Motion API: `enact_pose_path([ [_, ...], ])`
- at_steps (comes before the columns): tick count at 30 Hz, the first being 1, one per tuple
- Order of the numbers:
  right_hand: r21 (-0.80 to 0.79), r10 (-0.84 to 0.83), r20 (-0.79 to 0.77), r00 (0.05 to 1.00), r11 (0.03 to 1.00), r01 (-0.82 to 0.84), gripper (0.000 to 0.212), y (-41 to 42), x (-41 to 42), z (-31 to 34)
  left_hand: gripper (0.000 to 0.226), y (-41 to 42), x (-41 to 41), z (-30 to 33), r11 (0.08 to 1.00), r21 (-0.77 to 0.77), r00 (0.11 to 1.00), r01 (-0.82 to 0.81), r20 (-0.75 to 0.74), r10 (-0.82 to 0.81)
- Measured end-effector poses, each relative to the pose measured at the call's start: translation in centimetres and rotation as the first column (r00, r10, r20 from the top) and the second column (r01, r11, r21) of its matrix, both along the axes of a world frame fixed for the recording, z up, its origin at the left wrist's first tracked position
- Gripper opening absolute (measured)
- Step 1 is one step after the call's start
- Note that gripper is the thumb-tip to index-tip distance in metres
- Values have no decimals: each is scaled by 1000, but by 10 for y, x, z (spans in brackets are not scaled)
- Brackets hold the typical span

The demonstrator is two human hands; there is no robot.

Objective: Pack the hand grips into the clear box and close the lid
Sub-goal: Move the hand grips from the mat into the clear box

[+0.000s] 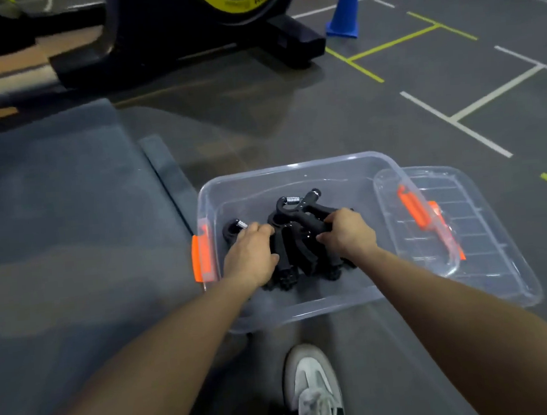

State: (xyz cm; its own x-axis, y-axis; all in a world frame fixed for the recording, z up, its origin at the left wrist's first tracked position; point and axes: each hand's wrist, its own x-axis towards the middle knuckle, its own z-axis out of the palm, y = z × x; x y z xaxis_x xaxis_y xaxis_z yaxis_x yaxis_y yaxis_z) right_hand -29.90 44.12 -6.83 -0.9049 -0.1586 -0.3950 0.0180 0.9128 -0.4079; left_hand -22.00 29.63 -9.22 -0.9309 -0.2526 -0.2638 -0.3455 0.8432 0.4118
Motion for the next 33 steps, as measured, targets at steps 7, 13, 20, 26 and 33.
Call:
enact_pose_path([
  [7, 35, -206, 10, 979, 978, 205, 29, 13, -19, -32, 60, 14, -24, -32, 998, 6, 995, 55, 78, -56],
  [13, 85, -270, 0, 963, 960, 269, 33, 6, -14, -55, 69, 10, -27, -52, 995, 69, 982, 68, 169, -79],
  [20, 98, -280, -32, 959, 954, 282, 30, 9, -18, -59, 71, 9, -28, -58, 994, 91, 986, 55, 150, -68],
  [26, 84, -86, 54, 995, 993, 81, 31, 2, -10, -62, 72, 8, -28, -61, 995, 90, 988, 49, 145, -62],
  [33, 107, -5, 46, 999, 994, 0, 28, 3, -12, -61, 72, 8, -30, -60, 995, 77, 985, 59, 156, -70],
])
